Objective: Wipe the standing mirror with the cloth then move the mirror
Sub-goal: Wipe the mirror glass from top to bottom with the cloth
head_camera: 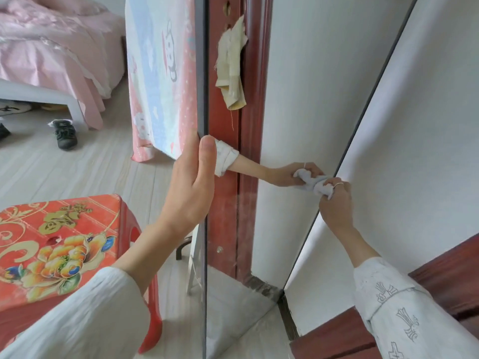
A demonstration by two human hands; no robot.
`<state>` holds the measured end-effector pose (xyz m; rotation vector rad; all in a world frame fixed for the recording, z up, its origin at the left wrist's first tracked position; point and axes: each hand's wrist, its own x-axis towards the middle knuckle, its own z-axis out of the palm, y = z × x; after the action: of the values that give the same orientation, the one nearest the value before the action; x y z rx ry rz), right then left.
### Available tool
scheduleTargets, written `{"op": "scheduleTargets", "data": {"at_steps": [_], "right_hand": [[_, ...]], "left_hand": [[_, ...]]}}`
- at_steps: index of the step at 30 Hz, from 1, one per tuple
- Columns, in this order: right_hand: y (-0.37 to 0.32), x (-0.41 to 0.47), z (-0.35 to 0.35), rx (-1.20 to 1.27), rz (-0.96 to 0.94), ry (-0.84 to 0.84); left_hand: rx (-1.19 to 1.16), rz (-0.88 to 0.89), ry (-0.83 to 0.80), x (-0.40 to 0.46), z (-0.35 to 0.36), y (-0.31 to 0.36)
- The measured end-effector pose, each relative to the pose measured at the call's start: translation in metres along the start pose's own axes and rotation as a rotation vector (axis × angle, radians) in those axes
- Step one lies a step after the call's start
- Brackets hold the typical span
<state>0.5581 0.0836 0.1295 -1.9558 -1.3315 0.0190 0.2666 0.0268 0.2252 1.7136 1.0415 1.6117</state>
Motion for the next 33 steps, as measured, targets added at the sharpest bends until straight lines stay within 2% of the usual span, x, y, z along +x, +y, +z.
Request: {"op": "scheduleTargets", "data": {"at_steps": [8,11,13,18,19,22,27,30,32,33], "right_hand": [[0.021,0.001,0.025,0.179,-0.073,0.215],[0.033,-0.009,0.040,0.177,-0.107,0.246],[0.046,-0.019,0.050,0.146,-0.131,0.194],[0.064,-0.045,0.038,0.099,-0.093,-0.143],[0.063,-0.046,0.029,0.098,-0.072,-0.170],[0.047,-0.037,-0.005,0.130,-0.023,-0.030],[0.004,-0.001,-0.039,0.139,-0.104,0.288],[-0.021,0.021,-0.053,0.158,-0.159,0.458],[-0.035,0.032,-0.057,0.183,-0.219,0.499],[-0.040,0.038,-0.054,0.197,-0.260,0.494]], "left_hand": [[-0.068,0.128,0.101,-0.026,0.022,-0.041],[-0.106,0.178,0.095,-0.028,0.028,-0.053],[-0.110,0.194,0.112,-0.032,0.029,-0.059],[-0.046,0.214,0.179,-0.042,0.032,-0.060],[-0.028,0.215,0.186,-0.043,0.031,-0.058],[-0.014,0.217,0.181,-0.044,0.033,-0.057],[0.058,0.168,0.227,-0.045,0.036,-0.055],[0.064,0.265,0.260,-0.067,0.012,-0.056],[0.014,0.304,0.264,-0.018,0.050,-0.070],[0.017,0.225,0.063,0.018,0.093,-0.112]]}}
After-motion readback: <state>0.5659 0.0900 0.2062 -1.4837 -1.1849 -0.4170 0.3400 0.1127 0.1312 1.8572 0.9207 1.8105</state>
